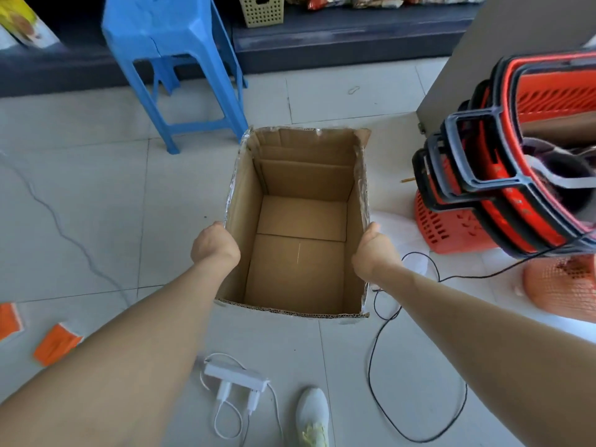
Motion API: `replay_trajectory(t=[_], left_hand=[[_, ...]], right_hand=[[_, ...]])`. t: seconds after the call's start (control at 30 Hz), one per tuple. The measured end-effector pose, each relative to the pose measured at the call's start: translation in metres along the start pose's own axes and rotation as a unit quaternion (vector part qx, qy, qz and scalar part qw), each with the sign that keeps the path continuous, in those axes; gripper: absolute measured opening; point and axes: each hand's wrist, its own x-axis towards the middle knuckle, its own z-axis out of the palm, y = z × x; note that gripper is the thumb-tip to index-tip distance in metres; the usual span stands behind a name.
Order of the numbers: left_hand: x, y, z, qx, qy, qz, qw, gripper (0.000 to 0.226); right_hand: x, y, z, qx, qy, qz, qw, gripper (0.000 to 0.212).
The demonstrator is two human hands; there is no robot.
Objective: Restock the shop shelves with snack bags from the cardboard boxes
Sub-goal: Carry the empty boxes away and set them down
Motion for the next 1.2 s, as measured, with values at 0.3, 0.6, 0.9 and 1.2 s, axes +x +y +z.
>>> replay_trajectory(t=[0.3,0.6,0.9,1.2], left_hand=[[-0.131,-0.011,-0.156,-0.057,0.134,-0.029,0.989,0.035],[-0.368,0.006,-0.305,-0.134,0.266,0.054,0.953,0.035],[-0.579,0.092,-0.318,-0.080,0.273,0.215,0.934,0.027],[-0.756,0.262,-0.223,0.035,0.167,0.453,0.875,0.032]], right_hand=[[-0.155,-0.017,-0.125,0.052,0.070,-0.056,0.995,0.037],[-0.379,0.074,-0.256,0.163,0.220,-0.118,0.954,0.041],[-0.542,0.275,-0.306,0.230,0.333,-0.024,0.914,0.038],[-0.618,0.504,-0.297,0.335,0.349,0.188,0.855,0.019]])
